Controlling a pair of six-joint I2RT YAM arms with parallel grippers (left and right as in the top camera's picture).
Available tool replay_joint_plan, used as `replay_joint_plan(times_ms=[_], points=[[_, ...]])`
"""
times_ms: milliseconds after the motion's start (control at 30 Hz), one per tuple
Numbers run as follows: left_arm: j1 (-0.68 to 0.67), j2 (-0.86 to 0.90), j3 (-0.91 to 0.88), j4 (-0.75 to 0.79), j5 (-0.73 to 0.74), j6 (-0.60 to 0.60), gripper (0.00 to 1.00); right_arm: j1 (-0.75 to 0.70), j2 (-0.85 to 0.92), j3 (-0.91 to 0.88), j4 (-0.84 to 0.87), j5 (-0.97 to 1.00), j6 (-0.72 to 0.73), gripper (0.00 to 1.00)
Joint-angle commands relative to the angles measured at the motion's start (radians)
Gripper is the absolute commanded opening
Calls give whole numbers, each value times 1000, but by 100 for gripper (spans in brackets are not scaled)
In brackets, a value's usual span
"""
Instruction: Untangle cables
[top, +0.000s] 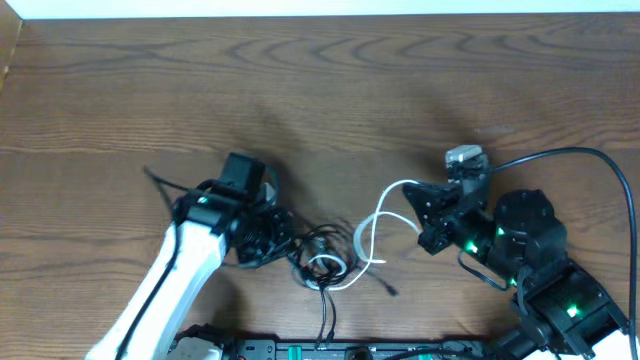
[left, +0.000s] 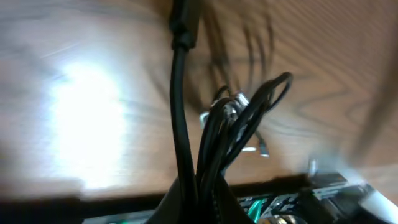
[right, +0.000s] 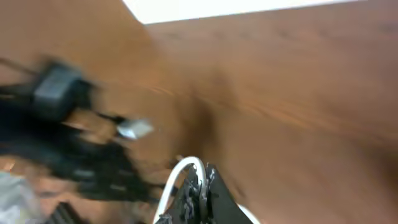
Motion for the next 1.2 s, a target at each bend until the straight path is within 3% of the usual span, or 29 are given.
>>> replay_joint_plan(times_ms=[0,267,333,467,667,867,1067,1133,1167], points=[[5,-84,118,-99,-128,49,7,-45,13,1,-73,46,-27,1],[5,-88,292,-236,-123,183,7,-90,89,1,-243,109,-40,1],[3,-85,315,-231,-80,331,8,-95,113,1,-277,133,-40,1],[3,-86,320,-200,-72,483,7,-95,151,1,-298,132,-43,1],[3,-86,320,-137,-71,483,8,-95,200,1,-311,85,-92,1],[4,-86,320,-73,-81,150,7,-97,230,1,-307,-31,-184,1],[4,-85,318,-201,-208,-569,7,-150,231,2,-232,-227,-231,5],[4,-85,318,-267,-253,-770,8,-190,231,2,-188,-348,-242,24],[4,-85,318,-312,-275,-919,8,-228,231,2,-156,-449,-253,45]])
